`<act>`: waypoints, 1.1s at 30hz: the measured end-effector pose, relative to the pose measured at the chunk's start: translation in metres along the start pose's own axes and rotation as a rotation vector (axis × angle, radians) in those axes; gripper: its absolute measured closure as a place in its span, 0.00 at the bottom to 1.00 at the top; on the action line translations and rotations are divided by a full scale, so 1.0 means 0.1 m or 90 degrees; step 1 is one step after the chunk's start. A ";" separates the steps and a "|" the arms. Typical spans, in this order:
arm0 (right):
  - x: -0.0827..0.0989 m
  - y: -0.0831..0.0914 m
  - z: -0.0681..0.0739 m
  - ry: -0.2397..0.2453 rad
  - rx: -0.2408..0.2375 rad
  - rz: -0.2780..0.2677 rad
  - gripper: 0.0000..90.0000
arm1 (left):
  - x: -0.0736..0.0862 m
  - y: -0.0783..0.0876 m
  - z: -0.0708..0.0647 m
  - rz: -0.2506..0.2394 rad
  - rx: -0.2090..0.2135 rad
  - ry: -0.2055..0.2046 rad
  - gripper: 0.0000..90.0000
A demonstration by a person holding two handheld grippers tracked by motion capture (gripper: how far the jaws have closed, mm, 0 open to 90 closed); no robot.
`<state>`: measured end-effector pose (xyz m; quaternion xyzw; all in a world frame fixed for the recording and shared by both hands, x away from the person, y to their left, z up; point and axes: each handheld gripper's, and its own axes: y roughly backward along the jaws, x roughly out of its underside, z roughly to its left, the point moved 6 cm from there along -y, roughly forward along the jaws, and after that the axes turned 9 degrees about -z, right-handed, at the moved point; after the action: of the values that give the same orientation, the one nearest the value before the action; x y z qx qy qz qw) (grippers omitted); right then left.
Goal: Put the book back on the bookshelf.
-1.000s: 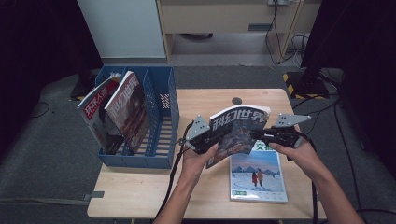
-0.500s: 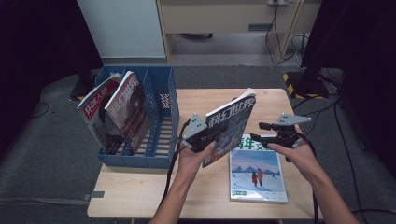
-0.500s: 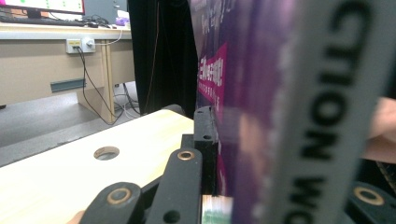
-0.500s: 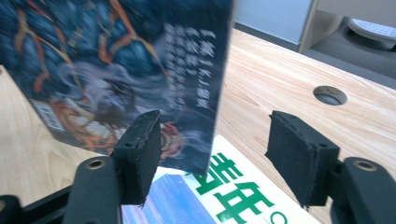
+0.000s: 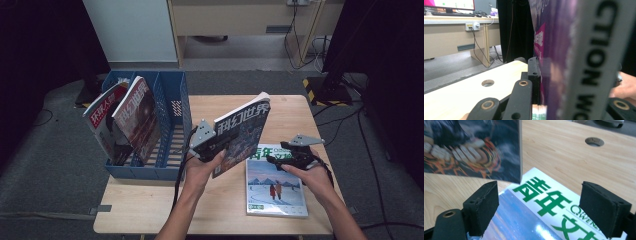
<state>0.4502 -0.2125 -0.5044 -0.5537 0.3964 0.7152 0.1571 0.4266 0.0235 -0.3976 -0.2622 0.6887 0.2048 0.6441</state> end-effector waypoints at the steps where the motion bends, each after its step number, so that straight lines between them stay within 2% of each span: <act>1: 0.02 -0.01 0.00 -0.005 0.002 0.000 0.17 | 0.00 0.00 0.00 -0.001 0.000 0.000 0.92; 3: 0.06 -0.01 -0.01 -0.012 0.010 -0.004 0.17 | -0.01 0.02 0.01 -0.002 -0.001 0.002 0.92; 9: 0.21 -0.04 -0.01 -0.018 0.044 0.025 0.12 | 0.00 0.07 0.02 0.004 -0.002 0.000 0.92; 13: 0.29 -0.05 -0.01 -0.025 0.053 0.042 0.11 | -0.02 0.13 0.03 0.004 -0.006 -0.002 0.92; 16: 0.34 -0.05 -0.02 -0.040 0.056 0.048 0.11 | -0.04 0.16 0.04 0.002 -0.008 -0.002 0.92; 21: 0.40 -0.05 0.02 -0.037 0.055 0.064 0.11 | -0.10 0.25 0.07 -0.004 -0.013 0.001 0.92; 26: 0.40 -0.05 0.07 -0.039 0.054 0.063 0.12 | -0.16 0.32 0.09 -0.004 -0.016 -0.005 0.92; 29: 0.42 -0.04 0.07 -0.029 0.058 0.065 0.12 | -0.21 0.37 0.12 -0.009 -0.020 -0.005 0.92; 33: 0.45 -0.03 0.04 -0.031 0.064 0.074 0.12 | -0.24 0.43 0.14 -0.012 -0.024 -0.006 0.92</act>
<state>0.4337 -0.2171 -0.5467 -0.5035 0.4595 0.7155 0.1528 0.4119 0.0681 -0.3772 -0.2795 0.6792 0.2128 0.6444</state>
